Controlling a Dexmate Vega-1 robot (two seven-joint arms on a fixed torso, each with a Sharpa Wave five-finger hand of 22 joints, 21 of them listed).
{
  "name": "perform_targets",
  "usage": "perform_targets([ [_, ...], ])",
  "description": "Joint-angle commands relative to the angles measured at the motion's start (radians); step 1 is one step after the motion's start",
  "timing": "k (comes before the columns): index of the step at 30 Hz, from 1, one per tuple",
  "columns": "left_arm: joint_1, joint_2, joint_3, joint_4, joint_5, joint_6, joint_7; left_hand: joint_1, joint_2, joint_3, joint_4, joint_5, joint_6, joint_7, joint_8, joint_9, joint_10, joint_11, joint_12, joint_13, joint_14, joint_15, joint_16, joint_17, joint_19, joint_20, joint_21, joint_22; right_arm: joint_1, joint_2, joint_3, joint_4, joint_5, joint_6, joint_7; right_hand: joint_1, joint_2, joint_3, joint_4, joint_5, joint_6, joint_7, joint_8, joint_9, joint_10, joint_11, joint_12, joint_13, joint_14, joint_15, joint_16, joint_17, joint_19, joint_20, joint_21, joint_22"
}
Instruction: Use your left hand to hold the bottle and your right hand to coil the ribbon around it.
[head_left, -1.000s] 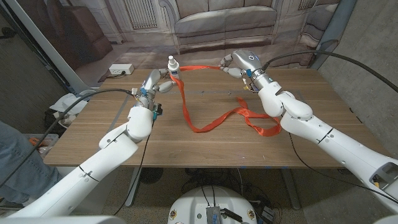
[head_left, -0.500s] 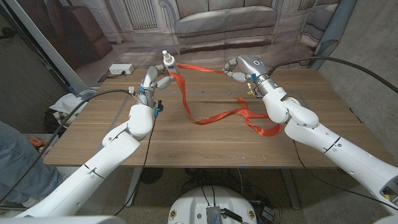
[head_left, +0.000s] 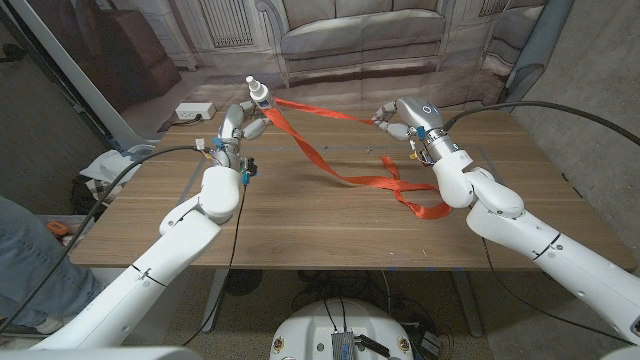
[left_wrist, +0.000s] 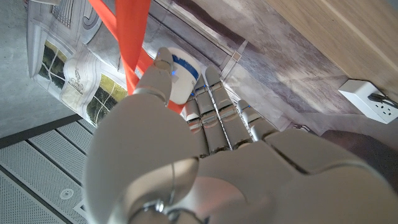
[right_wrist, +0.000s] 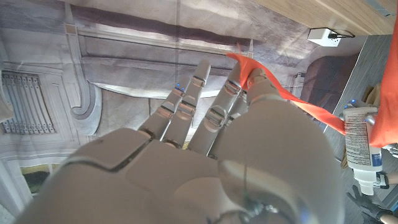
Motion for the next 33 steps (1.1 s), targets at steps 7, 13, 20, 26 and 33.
perform_targets([
  [7,-0.124,-0.008,0.077,0.03,0.01,0.138,-0.019,0.026,0.01,0.189,0.156,0.005,0.123,-0.008,0.047,0.075,0.113,-0.09,0.156,0.445,0.015,-0.012,0.003,0.004,0.01,0.003,0.006,0.004,-0.146,-0.064,0.044,-0.151,0.031,0.044,-0.008,0.003,0.002,0.0,-0.001,0.004,0.009,0.0,0.005,0.003,0.013,-0.002,0.008,0.003,0.01,-0.105,-0.004,-0.002,-0.005,0.0,-0.006,0.003],
  [13,-0.188,0.003,0.13,0.031,0.031,0.186,-0.058,0.029,0.008,0.191,0.154,0.006,0.128,-0.003,0.05,0.076,0.114,-0.089,0.155,0.442,0.018,-0.005,0.002,0.003,0.011,0.003,0.006,0.004,-0.151,-0.06,0.038,-0.171,0.023,0.074,0.006,0.003,0.0,0.0,-0.002,0.003,0.01,0.0,0.005,0.003,0.014,-0.002,0.008,0.004,0.009,-0.105,-0.006,-0.004,-0.006,0.004,-0.008,0.002],
  [20,-0.23,0.006,0.168,0.035,0.043,0.213,-0.085,0.032,0.008,0.191,0.153,0.006,0.126,-0.001,0.051,0.079,0.115,-0.085,0.156,0.44,0.019,-0.003,0.002,0.004,0.012,0.004,0.006,0.004,-0.156,-0.061,0.041,-0.189,0.015,0.129,0.006,0.003,-0.001,0.001,-0.002,0.003,0.012,0.0,0.006,0.002,0.016,-0.002,0.008,0.005,0.009,-0.105,-0.009,-0.006,-0.005,0.006,-0.009,0.002],
  [26,-0.247,0.011,0.187,0.031,0.044,0.234,-0.103,0.034,0.007,0.191,0.153,0.006,0.128,0.001,0.053,0.081,0.117,-0.083,0.157,0.439,0.019,-0.004,0.002,0.004,0.013,0.003,0.006,0.005,-0.158,-0.064,0.045,-0.208,-0.03,0.196,-0.028,0.004,-0.001,0.001,-0.003,0.003,0.013,0.0,0.006,0.002,0.018,-0.002,0.009,0.006,0.009,-0.105,-0.01,-0.007,-0.006,0.005,-0.01,0.002],
  [33,-0.29,0.033,0.231,0.025,0.052,0.294,-0.165,0.038,0.009,0.191,0.153,0.006,0.125,0.009,0.053,0.082,0.114,-0.078,0.157,0.439,0.02,0.004,0.004,0.007,0.012,0.005,0.006,0.005,-0.12,-0.05,0.044,-0.214,-0.122,0.278,-0.073,0.004,-0.002,0.002,-0.003,0.003,0.016,0.0,0.007,0.002,0.02,-0.002,0.009,0.007,0.011,-0.105,-0.01,-0.007,-0.006,0.005,-0.012,0.001],
])
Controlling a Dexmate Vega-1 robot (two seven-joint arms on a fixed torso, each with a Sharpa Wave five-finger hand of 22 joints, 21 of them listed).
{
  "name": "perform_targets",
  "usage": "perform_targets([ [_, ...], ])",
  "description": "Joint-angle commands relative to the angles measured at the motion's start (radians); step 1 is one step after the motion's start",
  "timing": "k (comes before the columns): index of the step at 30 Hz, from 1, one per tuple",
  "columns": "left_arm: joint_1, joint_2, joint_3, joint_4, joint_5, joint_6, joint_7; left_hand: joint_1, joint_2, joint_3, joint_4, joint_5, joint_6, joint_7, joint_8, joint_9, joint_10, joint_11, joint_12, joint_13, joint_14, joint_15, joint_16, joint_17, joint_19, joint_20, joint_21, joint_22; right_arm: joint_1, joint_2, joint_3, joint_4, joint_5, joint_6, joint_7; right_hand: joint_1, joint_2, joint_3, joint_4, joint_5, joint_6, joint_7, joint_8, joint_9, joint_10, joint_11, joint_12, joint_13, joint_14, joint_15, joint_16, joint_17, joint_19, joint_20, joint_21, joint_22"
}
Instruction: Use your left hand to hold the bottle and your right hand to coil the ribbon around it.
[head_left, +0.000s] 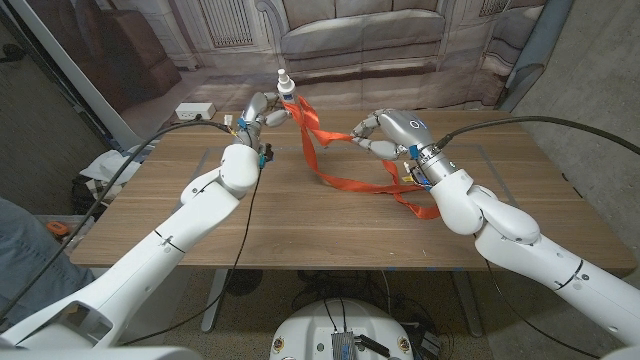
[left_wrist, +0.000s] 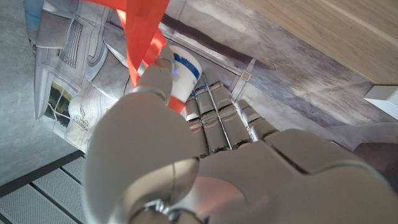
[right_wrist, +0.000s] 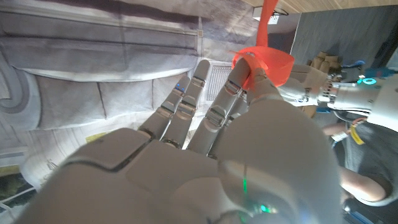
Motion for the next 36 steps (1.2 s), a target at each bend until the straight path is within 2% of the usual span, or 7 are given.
perform_targets([
  [1,-0.07,0.026,0.069,-0.005,0.017,0.085,-0.088,0.024,0.023,0.164,0.156,0.007,0.126,0.008,0.034,0.083,0.103,-0.089,0.156,0.439,0.006,0.005,0.005,0.006,0.009,0.001,0.006,0.005,0.038,0.014,0.002,-0.026,-0.118,0.126,-0.062,0.001,0.001,0.002,-0.003,0.003,0.009,0.0,0.004,0.002,0.009,-0.002,0.009,0.002,0.011,-0.106,-0.002,0.002,-0.001,-0.001,-0.006,0.001],
  [6,-0.091,0.046,0.094,-0.002,0.026,0.075,-0.127,0.025,0.025,0.163,0.157,0.007,0.123,0.006,0.033,0.084,0.101,-0.092,0.157,0.441,0.003,0.001,0.005,0.008,0.007,0.001,0.005,0.005,0.091,0.042,-0.004,-0.015,-0.159,0.158,-0.049,0.002,-0.001,0.002,-0.003,0.003,0.01,0.0,0.004,0.001,0.009,-0.002,0.009,0.003,0.011,-0.106,-0.003,0.001,-0.001,0.0,-0.007,0.001],
  [9,-0.083,0.063,0.099,0.013,0.036,-0.007,-0.135,0.025,0.026,0.16,0.159,0.006,0.125,0.001,0.034,0.084,0.102,-0.097,0.158,0.441,-0.001,-0.016,0.006,0.013,0.002,-0.002,0.003,0.005,0.129,0.065,-0.014,0.005,-0.164,0.172,-0.023,0.002,-0.001,0.002,-0.003,0.004,0.011,0.0,0.004,0.001,0.01,-0.002,0.009,0.003,0.011,-0.106,-0.003,0.001,-0.001,-0.001,-0.007,0.001],
  [14,-0.103,0.09,0.128,-0.024,0.085,0.038,-0.178,0.02,0.027,0.155,0.164,0.005,0.126,-0.005,0.035,0.085,0.094,-0.1,0.158,0.444,-0.002,-0.022,0.008,0.018,0.001,-0.008,0.003,0.005,0.188,0.098,-0.038,0.041,-0.168,0.207,0.006,0.002,0.0,0.002,-0.003,0.004,0.012,0.0,0.005,0.001,0.01,-0.001,0.009,0.004,0.013,-0.106,-0.003,0.001,-0.002,-0.001,-0.009,0.001],
  [19,-0.15,0.108,0.175,-0.036,0.132,0.088,-0.254,0.018,0.026,0.154,0.166,0.004,0.126,-0.008,0.036,0.086,0.095,-0.104,0.16,0.446,-0.004,-0.027,0.008,0.019,-0.002,-0.009,0.001,0.005,0.242,0.128,-0.068,0.069,-0.186,0.241,0.027,0.002,-0.001,0.003,-0.003,0.004,0.013,0.0,0.005,0.001,0.011,-0.001,0.009,0.005,0.012,-0.107,-0.004,0.0,-0.002,0.0,-0.01,0.0],
  [27,-0.169,0.111,0.216,-0.028,0.185,0.064,-0.297,0.017,0.028,0.153,0.167,0.004,0.129,-0.013,0.039,0.086,0.094,-0.106,0.162,0.45,-0.008,-0.028,0.006,0.021,-0.005,-0.01,0.0,0.005,0.332,0.186,-0.113,0.106,-0.235,0.238,0.094,0.002,-0.002,0.003,-0.004,0.005,0.014,0.0,0.005,0.0,0.011,-0.002,0.008,0.006,0.011,-0.106,-0.006,-0.001,-0.004,0.001,-0.012,0.0],
  [36,-0.162,0.128,0.224,-0.039,0.219,0.047,-0.346,0.016,0.027,0.152,0.169,0.004,0.133,-0.017,0.04,0.084,0.095,-0.108,0.162,0.45,-0.011,-0.031,0.005,0.023,-0.006,-0.011,0.0,0.005,0.366,0.204,-0.111,0.124,-0.224,0.215,0.124,0.001,-0.002,0.003,-0.003,0.005,0.014,-0.001,0.004,0.0,0.009,-0.002,0.006,0.005,0.009,-0.106,-0.008,-0.001,-0.004,0.006,-0.014,0.0],
])
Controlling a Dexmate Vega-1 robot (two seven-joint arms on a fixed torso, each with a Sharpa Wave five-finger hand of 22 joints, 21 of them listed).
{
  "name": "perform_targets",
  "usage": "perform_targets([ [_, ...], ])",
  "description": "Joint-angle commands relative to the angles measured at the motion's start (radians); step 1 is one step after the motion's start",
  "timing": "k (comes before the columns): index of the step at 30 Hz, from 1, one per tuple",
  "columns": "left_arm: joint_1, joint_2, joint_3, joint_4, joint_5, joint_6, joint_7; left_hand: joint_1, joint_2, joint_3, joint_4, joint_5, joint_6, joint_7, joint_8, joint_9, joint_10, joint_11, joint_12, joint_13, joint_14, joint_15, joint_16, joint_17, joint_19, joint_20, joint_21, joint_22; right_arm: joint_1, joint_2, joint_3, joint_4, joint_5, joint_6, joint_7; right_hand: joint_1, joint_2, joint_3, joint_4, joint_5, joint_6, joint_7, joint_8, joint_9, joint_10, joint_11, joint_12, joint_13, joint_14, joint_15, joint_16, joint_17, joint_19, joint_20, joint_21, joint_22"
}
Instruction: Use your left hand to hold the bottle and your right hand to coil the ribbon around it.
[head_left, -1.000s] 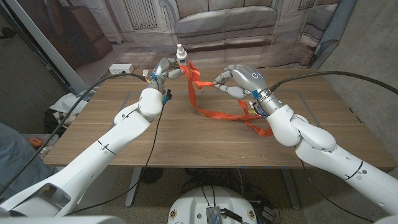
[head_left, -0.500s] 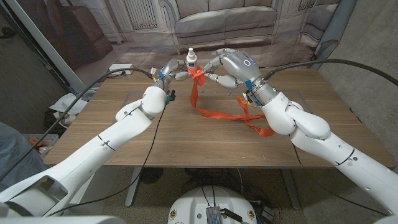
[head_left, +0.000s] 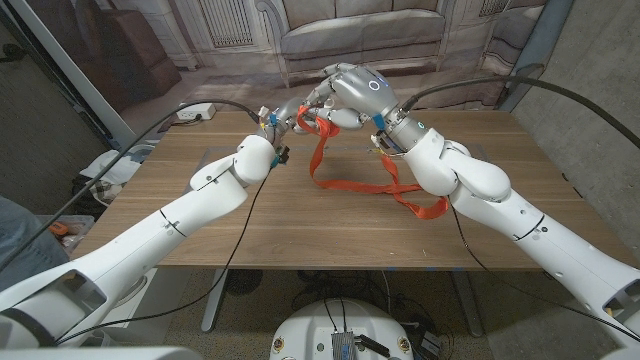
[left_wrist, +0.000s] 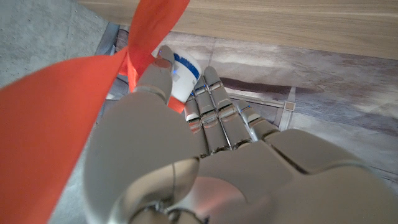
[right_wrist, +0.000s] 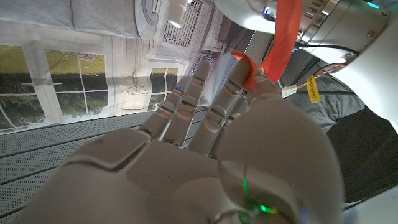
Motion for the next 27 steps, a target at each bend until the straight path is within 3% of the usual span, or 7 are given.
perform_targets([
  [1,-0.007,0.024,0.032,-0.011,0.059,-0.019,-0.077,0.015,0.027,0.158,0.163,0.003,0.132,-0.017,0.038,0.084,0.101,-0.102,0.162,0.45,-0.002,-0.031,0.006,0.006,-0.001,-0.006,0.0,0.005,0.074,0.043,-0.018,0.034,-0.012,-0.015,0.052,-0.001,0.0,0.003,-0.003,0.008,0.012,-0.002,0.007,0.005,0.01,-0.002,0.006,0.001,0.009,-0.106,-0.003,0.003,0.0,0.002,-0.001,0.0],
  [7,-0.01,0.021,0.037,-0.004,0.073,-0.038,-0.104,0.014,0.026,0.158,0.164,0.003,0.131,-0.017,0.038,0.082,0.1,-0.104,0.162,0.45,-0.001,-0.035,0.005,0.006,-0.001,-0.008,0.0,0.005,0.097,0.056,-0.026,0.045,-0.006,-0.027,0.068,-0.001,-0.001,0.003,-0.003,0.008,0.012,-0.002,0.007,0.005,0.009,-0.002,0.005,0.001,0.006,-0.105,-0.004,0.003,0.001,0.002,-0.002,0.0],
  [27,0.018,0.029,0.024,-0.01,0.095,-0.128,-0.153,0.009,0.024,0.157,0.167,0.003,0.136,-0.023,0.04,0.076,0.101,-0.11,0.161,0.448,-0.001,-0.046,0.004,0.009,0.0,-0.012,0.0,0.004,0.226,0.129,-0.086,0.204,0.019,-0.119,0.113,0.002,0.0,0.003,-0.004,0.009,0.012,-0.001,0.006,0.004,0.009,-0.002,0.002,0.002,0.01,-0.11,0.0,0.006,0.005,0.001,-0.004,0.0],
])
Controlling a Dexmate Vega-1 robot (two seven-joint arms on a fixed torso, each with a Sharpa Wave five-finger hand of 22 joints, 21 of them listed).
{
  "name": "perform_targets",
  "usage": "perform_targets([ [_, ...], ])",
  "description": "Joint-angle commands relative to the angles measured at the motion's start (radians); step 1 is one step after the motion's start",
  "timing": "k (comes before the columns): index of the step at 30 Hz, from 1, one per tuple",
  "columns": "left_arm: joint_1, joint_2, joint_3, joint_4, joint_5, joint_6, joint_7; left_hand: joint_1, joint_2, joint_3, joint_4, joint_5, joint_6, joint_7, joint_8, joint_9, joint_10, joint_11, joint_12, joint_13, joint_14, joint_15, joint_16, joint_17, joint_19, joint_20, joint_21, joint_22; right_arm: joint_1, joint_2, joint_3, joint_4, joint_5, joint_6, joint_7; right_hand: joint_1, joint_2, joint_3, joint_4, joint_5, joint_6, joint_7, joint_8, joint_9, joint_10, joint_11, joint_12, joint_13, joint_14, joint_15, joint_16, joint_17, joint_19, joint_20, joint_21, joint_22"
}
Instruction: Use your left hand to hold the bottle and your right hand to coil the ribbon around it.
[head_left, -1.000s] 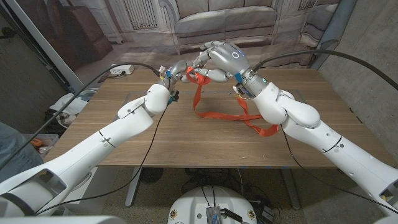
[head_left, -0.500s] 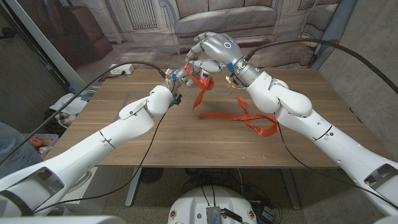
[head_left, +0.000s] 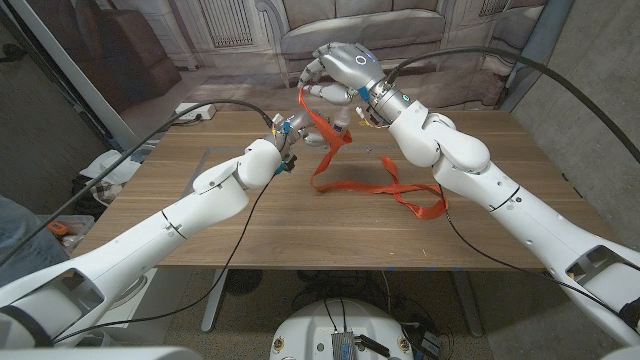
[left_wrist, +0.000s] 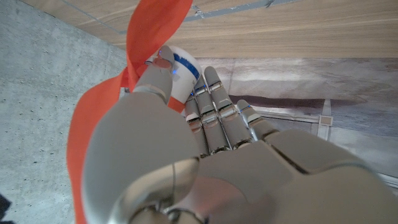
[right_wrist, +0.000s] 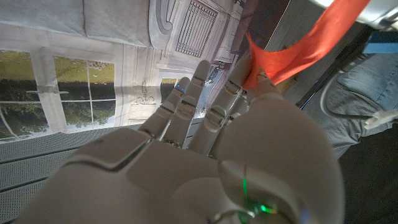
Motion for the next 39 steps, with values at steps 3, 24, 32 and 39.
perform_targets([
  [3,0.037,0.019,-0.019,-0.028,0.018,-0.061,-0.027,0.01,0.024,0.16,0.164,0.006,0.136,-0.023,0.041,0.076,0.106,-0.106,0.161,0.447,-0.001,-0.048,0.004,0.005,0.005,-0.008,0.0,0.004,0.088,0.04,-0.037,0.105,0.014,-0.078,0.027,0.005,0.001,0.002,-0.005,0.009,0.014,0.0,0.004,0.004,0.01,-0.002,0.003,0.003,0.022,-0.112,0.012,0.008,0.006,0.002,-0.003,0.0],
  [24,0.176,0.035,-0.132,-0.074,-0.038,-0.133,0.05,0.009,0.022,0.161,0.164,0.005,0.138,-0.027,0.043,0.072,0.107,-0.111,0.161,0.448,0.002,-0.051,0.005,0.007,0.006,-0.011,0.0,0.004,0.082,-0.008,-0.019,0.172,0.06,-0.274,0.003,0.008,0.001,0.003,-0.006,0.01,0.017,0.0,0.005,0.003,0.011,-0.001,0.004,0.008,0.025,-0.111,0.012,0.009,0.013,0.006,-0.004,0.0],
  [32,0.21,0.019,-0.171,-0.065,-0.062,-0.131,0.109,0.008,0.022,0.162,0.164,0.006,0.14,-0.026,0.045,0.071,0.108,-0.11,0.16,0.446,0.002,-0.051,0.004,0.008,0.007,-0.011,0.0,0.004,0.013,-0.055,0.019,0.128,0.116,-0.319,-0.035,0.008,0.001,0.002,-0.005,0.011,0.017,0.0,0.004,0.003,0.012,0.0,0.004,0.009,0.027,-0.11,0.013,0.009,0.017,0.007,-0.004,0.0],
  [39,0.226,-0.013,-0.216,-0.047,-0.086,-0.1,0.185,0.008,0.022,0.162,0.164,0.006,0.139,-0.028,0.046,0.072,0.107,-0.108,0.161,0.447,0.002,-0.052,0.004,0.008,0.007,-0.011,0.0,0.004,-0.066,-0.099,0.055,0.053,0.155,-0.345,-0.064,0.009,0.0,0.002,-0.006,0.011,0.018,0.0,0.004,0.003,0.013,0.0,0.005,0.01,0.026,-0.11,0.01,0.007,0.017,0.008,-0.005,0.0],
])
